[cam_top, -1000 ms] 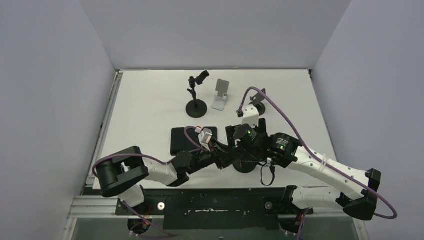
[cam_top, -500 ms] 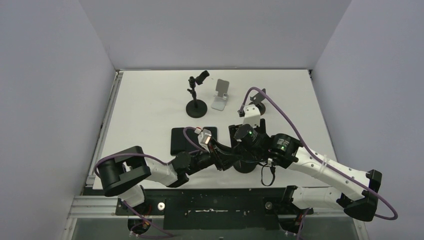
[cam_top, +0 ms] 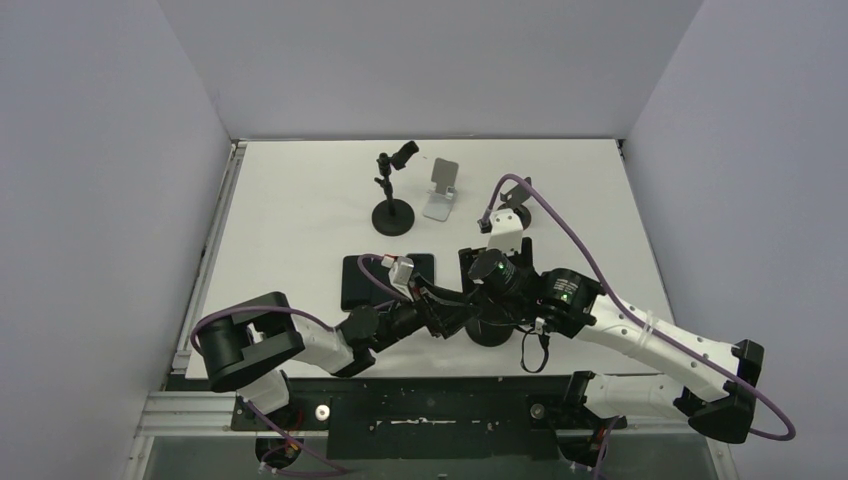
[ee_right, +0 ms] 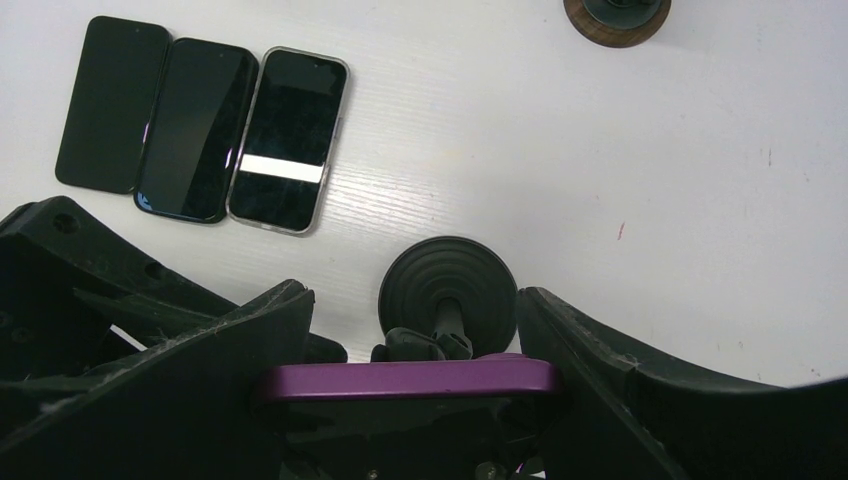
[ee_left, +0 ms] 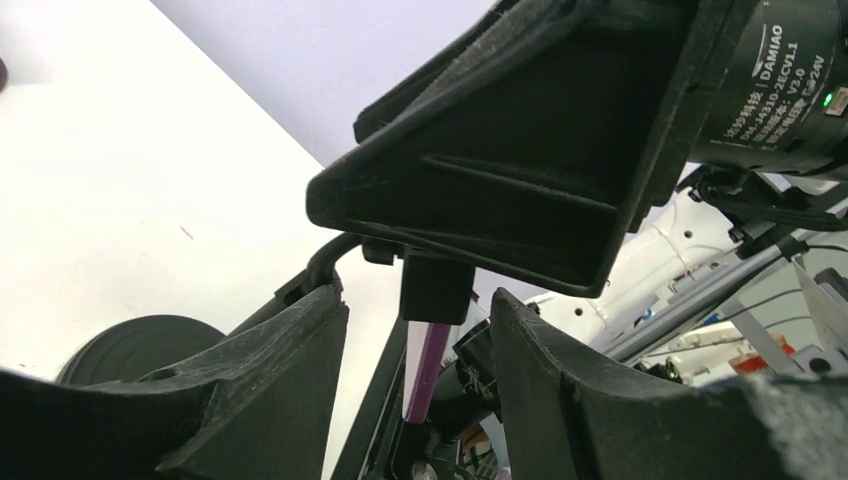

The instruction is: Remove the phone from the phone stand

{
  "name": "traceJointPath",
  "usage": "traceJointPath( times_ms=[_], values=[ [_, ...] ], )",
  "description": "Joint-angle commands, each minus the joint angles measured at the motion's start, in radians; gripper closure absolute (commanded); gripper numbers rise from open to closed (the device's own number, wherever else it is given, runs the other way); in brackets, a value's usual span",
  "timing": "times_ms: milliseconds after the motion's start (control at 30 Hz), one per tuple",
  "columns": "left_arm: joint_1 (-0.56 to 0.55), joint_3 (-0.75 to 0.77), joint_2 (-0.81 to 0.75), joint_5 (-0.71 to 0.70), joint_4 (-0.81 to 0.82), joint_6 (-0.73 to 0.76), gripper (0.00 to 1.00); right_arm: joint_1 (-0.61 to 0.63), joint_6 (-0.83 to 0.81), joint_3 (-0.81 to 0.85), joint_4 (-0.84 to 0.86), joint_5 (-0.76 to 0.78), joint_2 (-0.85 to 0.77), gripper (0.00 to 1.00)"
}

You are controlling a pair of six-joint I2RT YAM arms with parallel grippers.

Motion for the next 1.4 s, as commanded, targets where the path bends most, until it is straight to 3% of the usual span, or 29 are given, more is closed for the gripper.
traceJointPath(
  times_ms=[0,667,767,867,900,967,1133,1367],
  values=[
    [0.006,0.001,0.002,-0.063,0.149,-0.023,0.49,0.002,0.045,-0.023,0.018,-0.027,-0.010,0.60],
    [0.004,0.049,-0.009,-0.065,0.103,-0.033,0.52,0.003,0.057,-0.043,0.032,-0.035,-0.004,0.59],
    [0.004,0.048,-0.007,-0.063,0.104,-0.029,0.63,0.004,0.057,-0.044,0.033,-0.036,-0.005,0.60],
    [0.004,0.046,0.001,-0.053,0.125,-0.031,0.92,0.003,0.059,-0.050,0.034,-0.039,-0.007,0.61],
    [0.004,0.041,0.007,-0.057,0.138,-0.035,1.00,0.003,0.061,-0.053,0.036,-0.039,-0.009,0.63],
    [0.005,0.025,0.030,-0.072,0.187,-0.059,1.00,0.003,0.077,-0.066,0.046,-0.042,-0.017,0.69],
    [0.018,0.008,0.088,-0.086,0.259,-0.138,1.00,0.001,0.117,-0.150,0.133,-0.067,-0.083,1.00],
    [0.039,0.009,0.092,-0.079,0.260,-0.154,1.00,-0.001,0.189,-0.249,0.222,-0.114,-0.158,1.00]
  ],
)
